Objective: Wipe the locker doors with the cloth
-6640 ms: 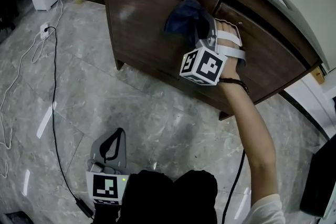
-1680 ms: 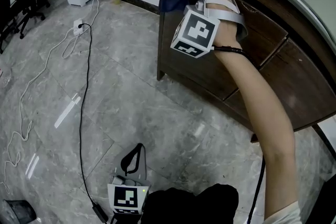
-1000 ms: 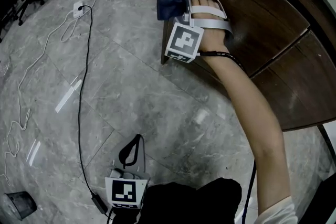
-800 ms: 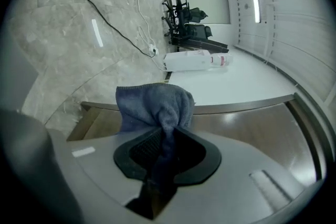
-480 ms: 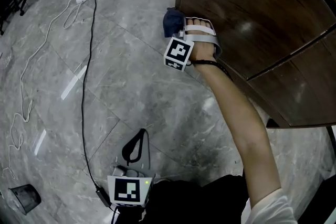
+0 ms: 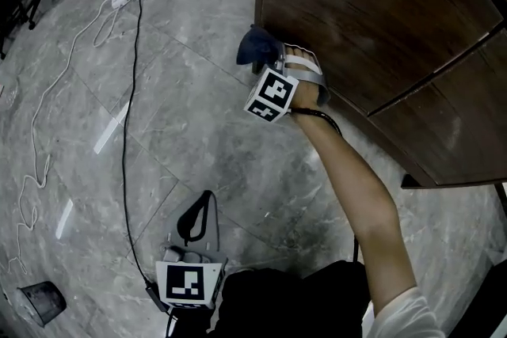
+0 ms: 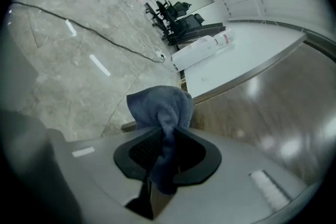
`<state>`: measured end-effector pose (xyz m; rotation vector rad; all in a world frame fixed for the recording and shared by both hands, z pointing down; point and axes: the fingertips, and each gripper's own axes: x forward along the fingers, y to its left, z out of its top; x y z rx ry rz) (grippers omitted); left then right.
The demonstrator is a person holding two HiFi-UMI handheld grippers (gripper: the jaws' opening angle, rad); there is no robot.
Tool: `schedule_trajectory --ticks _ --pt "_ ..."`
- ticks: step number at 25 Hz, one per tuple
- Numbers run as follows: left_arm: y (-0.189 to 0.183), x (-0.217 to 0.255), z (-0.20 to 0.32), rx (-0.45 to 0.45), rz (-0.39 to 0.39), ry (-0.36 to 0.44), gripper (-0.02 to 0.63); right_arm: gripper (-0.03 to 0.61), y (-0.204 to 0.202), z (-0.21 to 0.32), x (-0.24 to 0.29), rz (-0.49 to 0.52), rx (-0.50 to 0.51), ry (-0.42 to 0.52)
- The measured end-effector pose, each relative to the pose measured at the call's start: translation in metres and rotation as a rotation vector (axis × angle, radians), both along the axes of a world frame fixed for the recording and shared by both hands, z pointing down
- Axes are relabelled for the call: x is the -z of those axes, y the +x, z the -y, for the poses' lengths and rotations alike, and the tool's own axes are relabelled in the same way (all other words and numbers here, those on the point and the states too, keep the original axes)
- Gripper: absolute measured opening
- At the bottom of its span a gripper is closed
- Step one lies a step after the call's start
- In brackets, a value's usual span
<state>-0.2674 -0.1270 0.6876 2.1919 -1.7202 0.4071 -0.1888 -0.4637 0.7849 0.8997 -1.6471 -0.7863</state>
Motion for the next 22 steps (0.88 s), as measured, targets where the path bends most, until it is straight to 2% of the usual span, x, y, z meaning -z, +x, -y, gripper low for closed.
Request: schedule_trajectory --ticks 3,6,11,16,22 --pt "0.012 0.008 0.007 -0.014 0.005 0.015 0.003 0.074 0.007 -0.030 0.024 0.183 0.028 -0.070" --pt "0.027 0.022 0.012 -0.036 0.017 0.036 0.002 0.074 0.024 -0.058 0.050 0.298 0.047 -0.117" --pt "0.062 0.045 0.015 -0.082 0.049 0.068 0.002 0.074 0.064 -0.098 0.092 0.377 0.072 -0.118" --pt "0.097 0.088 0.022 -0.106 0.077 0.131 0.003 0.072 0.098 -0.138 0.137 0.456 0.090 -0.129" --pt "0.128 0.165 0.011 -0.136 0.091 0.104 0.002 0.072 0.144 -0.205 0.205 0.557 0.036 -0.202"
